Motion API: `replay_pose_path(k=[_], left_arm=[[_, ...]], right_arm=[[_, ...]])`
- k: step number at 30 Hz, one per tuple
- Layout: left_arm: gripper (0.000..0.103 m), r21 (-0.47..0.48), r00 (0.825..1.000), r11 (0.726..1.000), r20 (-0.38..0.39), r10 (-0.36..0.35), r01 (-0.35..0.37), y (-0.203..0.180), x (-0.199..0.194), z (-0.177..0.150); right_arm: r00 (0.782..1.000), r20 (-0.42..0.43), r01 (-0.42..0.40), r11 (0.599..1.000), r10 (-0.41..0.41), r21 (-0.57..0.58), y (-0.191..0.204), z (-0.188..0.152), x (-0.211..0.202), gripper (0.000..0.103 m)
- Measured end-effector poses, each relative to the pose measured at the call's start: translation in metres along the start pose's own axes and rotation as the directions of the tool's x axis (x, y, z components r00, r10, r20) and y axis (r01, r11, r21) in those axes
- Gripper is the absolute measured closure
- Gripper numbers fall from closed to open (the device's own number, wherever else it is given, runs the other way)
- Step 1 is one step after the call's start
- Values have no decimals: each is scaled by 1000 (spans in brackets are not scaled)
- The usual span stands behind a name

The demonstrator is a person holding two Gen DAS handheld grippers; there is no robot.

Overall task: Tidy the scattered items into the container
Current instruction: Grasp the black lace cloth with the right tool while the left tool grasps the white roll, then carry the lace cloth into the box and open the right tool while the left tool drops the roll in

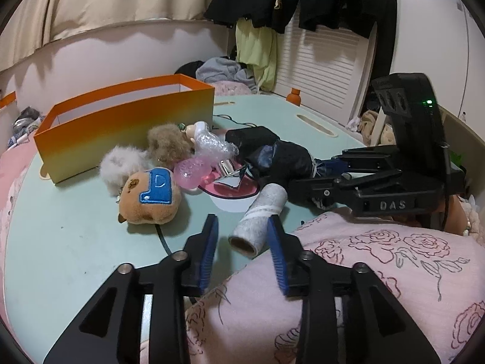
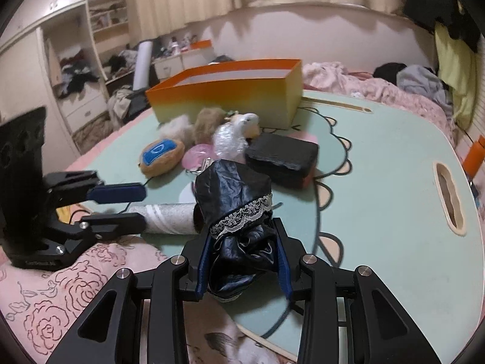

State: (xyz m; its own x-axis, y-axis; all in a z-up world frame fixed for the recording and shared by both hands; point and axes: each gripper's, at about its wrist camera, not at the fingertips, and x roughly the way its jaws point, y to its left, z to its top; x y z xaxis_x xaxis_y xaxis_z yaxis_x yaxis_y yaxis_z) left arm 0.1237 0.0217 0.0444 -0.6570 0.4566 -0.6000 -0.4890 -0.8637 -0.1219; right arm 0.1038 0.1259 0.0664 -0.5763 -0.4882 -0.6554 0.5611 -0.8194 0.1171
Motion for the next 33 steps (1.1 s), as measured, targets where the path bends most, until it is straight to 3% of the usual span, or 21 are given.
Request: replay_pose_path(k=[5, 6, 10, 16, 19, 26, 33], left_arm=[[67, 4, 997, 998, -59, -59, 60, 1, 11, 3], [72, 9, 996, 998, -65, -64, 65, -1, 12, 3], [78, 43, 996, 997, -61, -61, 64, -8, 10, 2], [78, 46, 999, 998, 15, -50, 49, -7, -9, 5], [78, 32, 995, 996, 54, -84, 83, -3, -22, 13], [78, -9, 990, 998, 130, -64, 66, 17, -42, 26], [78, -62, 981, 998, 196, 11, 1, 51, -51, 57]], right_arm=[[1000, -10, -13, 999, 12, -37, 6, 0, 2, 68], [1000, -10, -11, 999, 10, -39, 6, 0, 2, 68], [1000, 12, -10, 1000, 11, -19, 2, -1, -3, 69], [995, 98, -11, 1000, 9, 13, -4, 1, -22, 69], [993, 115, -24, 1000, 22, 17, -4, 6, -26, 69], [988, 152, -30, 999, 23, 41, -8, 19, -32, 69], [976, 215, -47, 999, 44, 12, -4, 62, -33, 69]])
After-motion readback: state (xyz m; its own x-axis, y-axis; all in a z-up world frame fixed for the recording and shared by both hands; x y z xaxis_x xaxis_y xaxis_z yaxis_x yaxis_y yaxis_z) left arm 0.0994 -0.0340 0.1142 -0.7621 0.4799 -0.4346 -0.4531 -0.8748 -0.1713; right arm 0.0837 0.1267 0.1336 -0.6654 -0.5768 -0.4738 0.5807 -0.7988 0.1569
